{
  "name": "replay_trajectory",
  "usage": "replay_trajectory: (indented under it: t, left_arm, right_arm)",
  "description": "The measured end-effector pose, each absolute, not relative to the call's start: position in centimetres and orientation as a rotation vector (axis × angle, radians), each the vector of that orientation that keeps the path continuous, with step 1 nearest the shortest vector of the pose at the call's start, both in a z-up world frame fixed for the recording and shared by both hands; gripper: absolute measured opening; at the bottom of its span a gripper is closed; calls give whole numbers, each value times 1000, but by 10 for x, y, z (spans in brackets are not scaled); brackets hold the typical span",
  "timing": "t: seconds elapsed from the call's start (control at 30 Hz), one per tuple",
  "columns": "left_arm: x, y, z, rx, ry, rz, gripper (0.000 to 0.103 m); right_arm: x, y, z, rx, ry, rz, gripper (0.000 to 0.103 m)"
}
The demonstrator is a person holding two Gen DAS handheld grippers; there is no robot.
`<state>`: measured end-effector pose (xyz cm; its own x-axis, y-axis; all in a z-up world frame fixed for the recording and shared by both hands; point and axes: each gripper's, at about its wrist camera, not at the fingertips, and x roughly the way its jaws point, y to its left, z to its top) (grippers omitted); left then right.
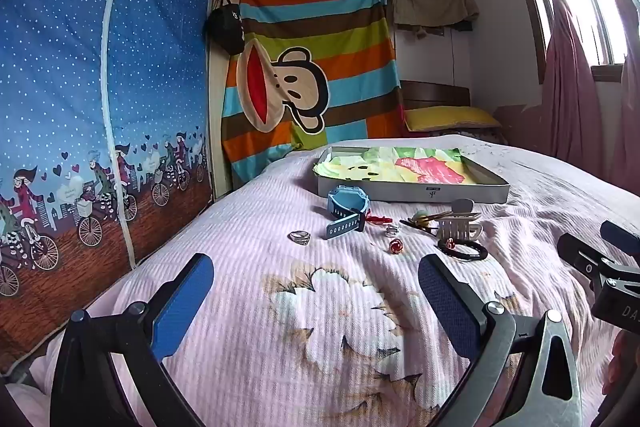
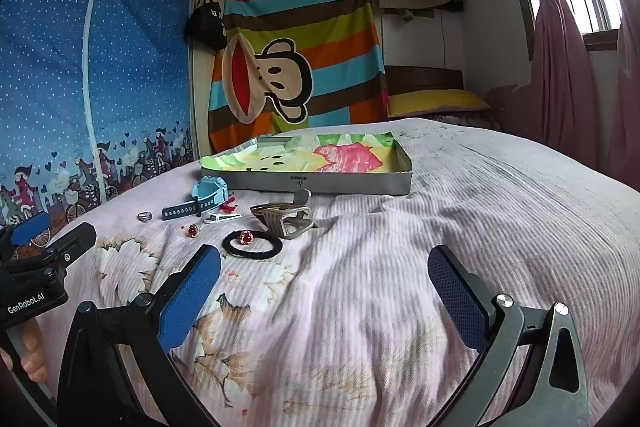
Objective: Organize jewelry
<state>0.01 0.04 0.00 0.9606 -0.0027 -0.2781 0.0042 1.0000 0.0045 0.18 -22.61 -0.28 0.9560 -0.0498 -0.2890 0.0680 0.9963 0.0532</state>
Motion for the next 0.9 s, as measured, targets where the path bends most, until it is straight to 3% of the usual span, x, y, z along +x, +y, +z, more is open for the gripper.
replay_trajectory:
  t: [0.9]
  left_arm:
    - [0,0,0,9,276,-2,103]
  right_arm:
    - [0,-226,-3,65,295,-60,102]
